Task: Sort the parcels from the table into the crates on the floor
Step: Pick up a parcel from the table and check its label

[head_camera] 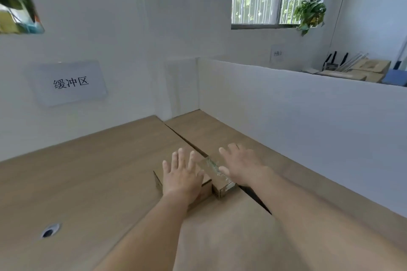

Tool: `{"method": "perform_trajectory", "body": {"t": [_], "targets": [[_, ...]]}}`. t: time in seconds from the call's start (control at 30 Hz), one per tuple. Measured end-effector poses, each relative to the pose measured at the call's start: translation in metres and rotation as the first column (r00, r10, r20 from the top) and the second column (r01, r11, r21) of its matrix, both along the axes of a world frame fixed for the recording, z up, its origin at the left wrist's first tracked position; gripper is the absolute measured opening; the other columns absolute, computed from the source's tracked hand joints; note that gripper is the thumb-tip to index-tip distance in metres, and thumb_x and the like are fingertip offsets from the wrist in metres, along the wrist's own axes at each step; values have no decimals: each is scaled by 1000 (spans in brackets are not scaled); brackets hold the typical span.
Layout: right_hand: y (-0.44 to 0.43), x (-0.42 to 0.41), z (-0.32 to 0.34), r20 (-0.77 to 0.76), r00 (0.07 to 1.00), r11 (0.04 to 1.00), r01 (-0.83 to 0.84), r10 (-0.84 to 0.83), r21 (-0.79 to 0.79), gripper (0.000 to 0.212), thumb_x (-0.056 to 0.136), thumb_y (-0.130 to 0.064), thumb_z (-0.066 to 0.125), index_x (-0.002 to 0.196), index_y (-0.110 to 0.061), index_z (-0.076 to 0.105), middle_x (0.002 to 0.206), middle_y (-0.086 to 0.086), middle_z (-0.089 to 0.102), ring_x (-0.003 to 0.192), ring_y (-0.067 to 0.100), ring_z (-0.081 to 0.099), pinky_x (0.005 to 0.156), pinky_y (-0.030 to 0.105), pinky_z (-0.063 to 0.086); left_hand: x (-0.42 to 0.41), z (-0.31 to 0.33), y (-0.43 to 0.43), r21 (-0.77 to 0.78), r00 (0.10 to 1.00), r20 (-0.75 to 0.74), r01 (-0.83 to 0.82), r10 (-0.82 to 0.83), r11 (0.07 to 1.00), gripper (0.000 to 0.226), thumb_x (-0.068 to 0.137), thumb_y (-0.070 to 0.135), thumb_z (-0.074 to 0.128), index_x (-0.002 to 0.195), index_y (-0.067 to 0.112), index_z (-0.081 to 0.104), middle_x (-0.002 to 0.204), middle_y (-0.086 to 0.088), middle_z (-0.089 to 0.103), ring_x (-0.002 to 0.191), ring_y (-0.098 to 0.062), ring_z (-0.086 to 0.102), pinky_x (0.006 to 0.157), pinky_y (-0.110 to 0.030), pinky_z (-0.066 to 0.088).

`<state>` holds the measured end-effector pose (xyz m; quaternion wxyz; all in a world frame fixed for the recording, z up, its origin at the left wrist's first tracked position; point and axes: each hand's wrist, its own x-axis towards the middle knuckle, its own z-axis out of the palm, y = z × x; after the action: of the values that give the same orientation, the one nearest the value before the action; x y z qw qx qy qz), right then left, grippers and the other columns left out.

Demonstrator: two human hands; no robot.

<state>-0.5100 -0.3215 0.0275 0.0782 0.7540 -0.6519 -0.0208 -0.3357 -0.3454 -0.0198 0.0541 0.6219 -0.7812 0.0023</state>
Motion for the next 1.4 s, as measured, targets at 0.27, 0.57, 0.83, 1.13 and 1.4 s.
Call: {"method": "perform_trajectory", "body": {"t": [0.27, 0.57, 0.83, 1.13, 1.4], "targets": [[-89, 27, -63, 41, 997, 986, -67, 61, 150, 58, 98, -41, 41, 144, -11, 23, 138, 14, 38, 123, 30, 41, 91, 39, 41, 63, -60, -55, 167, 978, 12, -208, 209, 964, 64, 100, 52, 16, 152, 26, -12, 160, -7, -19, 147, -25, -17, 118, -47, -5], [-158, 40, -110, 124, 989, 954, -116, 84, 275, 65, 96, -45, 44, 148, -11, 21, 143, 12, 39, 130, 28, 37, 99, 40, 41, 57, -87, -90, 291, 941, -63, -301, 333, 908, 67, 101, 49, 18, 152, 19, -12, 160, -8, -17, 148, -25, -13, 119, -43, -2], [-206, 63, -135, 319, 947, 900, -111, -32, 421, 55, 97, -44, 44, 137, -8, 38, 128, 13, 56, 114, 29, 54, 88, 38, 44, 55, -109, -121, 552, 694, -315, -421, 648, 719, 71, 100, 44, 34, 153, 12, 1, 144, -16, 45, 129, -32, 46, 103, -37, 38], [-210, 95, -128, 552, 826, 856, -198, -116, 477, 58, 85, -40, 62, 133, -15, 40, 123, 6, 58, 111, 28, 57, 87, 39, 49, 91, -86, -115, 684, 114, -589, -457, 800, 569, 37, 85, 22, 55, 121, 12, 52, 109, -6, 62, 102, -27, 60, 94, -43, 50], [-175, 121, -84, 741, 666, 885, -294, -80, 361, 67, 89, -66, 37, 140, -23, 37, 131, 3, 55, 117, 30, 53, 94, 46, 48, 112, -30, -69, 564, -83, -739, -617, 668, 548, 62, 85, 61, 52, 121, 12, 43, 118, -8, 56, 109, -28, 56, 98, -46, 46]]}}
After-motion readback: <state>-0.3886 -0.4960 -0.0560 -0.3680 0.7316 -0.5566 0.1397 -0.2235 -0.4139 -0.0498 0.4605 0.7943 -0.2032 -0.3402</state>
